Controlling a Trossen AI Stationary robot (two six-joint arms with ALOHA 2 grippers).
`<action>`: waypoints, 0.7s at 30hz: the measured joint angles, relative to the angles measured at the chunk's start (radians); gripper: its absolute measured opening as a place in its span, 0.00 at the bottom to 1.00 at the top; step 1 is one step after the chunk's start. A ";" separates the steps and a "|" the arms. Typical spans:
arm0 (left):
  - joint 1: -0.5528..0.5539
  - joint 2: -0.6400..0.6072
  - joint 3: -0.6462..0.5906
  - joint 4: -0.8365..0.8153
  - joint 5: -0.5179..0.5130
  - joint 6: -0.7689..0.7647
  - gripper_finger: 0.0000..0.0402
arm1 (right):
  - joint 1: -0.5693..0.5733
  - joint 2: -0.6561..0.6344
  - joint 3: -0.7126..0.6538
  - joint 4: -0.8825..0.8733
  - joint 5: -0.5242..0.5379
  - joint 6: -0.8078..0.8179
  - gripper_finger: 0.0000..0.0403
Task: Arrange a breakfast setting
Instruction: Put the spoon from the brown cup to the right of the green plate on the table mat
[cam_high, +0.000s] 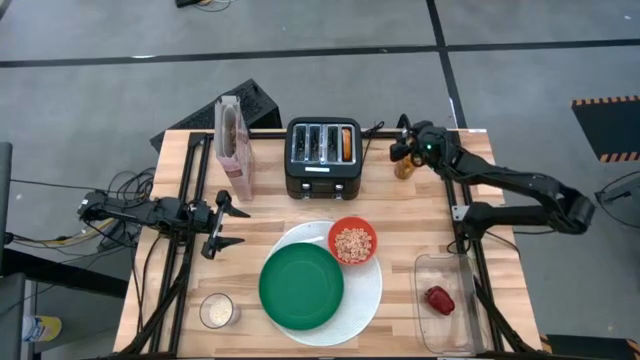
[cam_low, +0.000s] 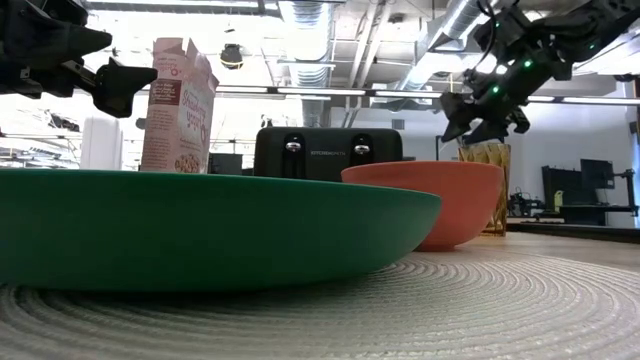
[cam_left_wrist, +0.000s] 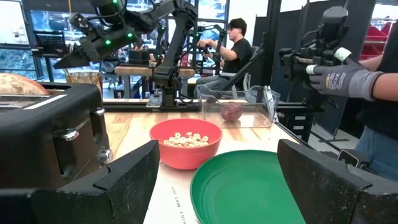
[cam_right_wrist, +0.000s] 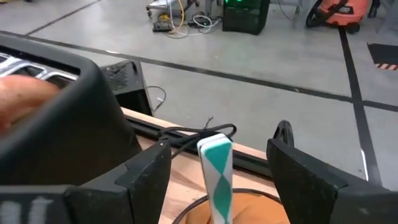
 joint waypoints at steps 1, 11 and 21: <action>0.000 0.000 0.000 0.000 0.000 0.000 0.78 | -0.001 0.006 0.000 0.000 0.000 0.000 0.71; 0.000 0.000 0.000 0.000 0.000 0.000 0.78 | -0.018 0.036 0.000 0.000 -0.023 0.000 0.68; 0.000 0.000 0.000 0.000 0.000 0.000 0.78 | -0.044 0.036 0.000 0.003 -0.041 -0.001 0.37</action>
